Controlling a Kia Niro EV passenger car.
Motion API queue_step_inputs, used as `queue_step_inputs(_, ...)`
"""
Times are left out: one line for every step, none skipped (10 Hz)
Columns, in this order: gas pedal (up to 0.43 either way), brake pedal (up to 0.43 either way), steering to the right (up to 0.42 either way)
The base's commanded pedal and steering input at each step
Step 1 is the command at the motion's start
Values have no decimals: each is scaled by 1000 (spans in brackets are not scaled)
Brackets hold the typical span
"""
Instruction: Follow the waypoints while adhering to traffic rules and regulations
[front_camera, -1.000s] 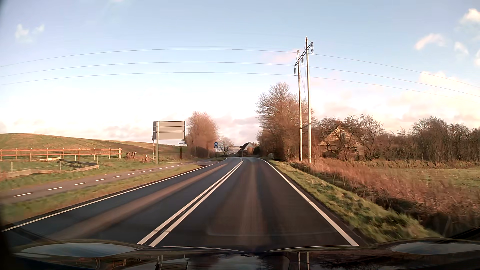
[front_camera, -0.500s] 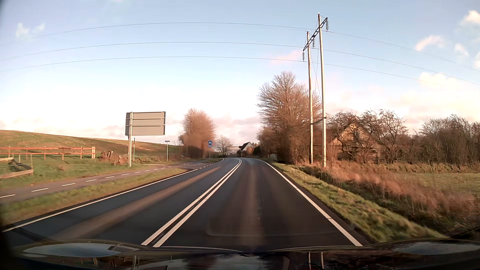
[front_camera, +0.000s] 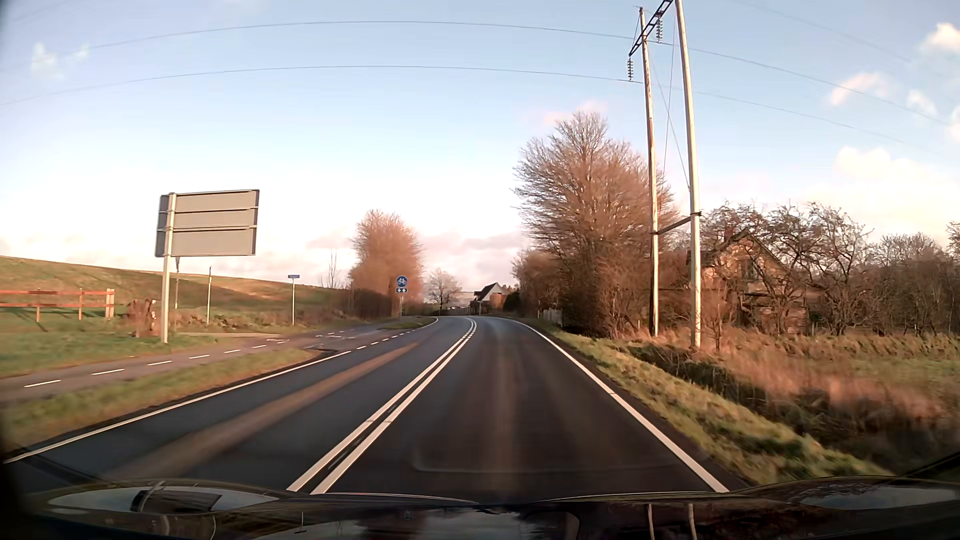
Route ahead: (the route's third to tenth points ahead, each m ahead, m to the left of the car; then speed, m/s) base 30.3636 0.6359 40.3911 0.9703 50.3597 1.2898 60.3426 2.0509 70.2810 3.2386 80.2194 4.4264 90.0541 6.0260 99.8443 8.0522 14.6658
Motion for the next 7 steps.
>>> queue_step_inputs(268,0,4)
queue_step_inputs(268,0,4)
queue_step_inputs(268,0,4)
queue_step_inputs(268,0,4)
queue_step_inputs(268,0,4)
queue_step_inputs(268,0,4)
queue_step_inputs(268,0,4)
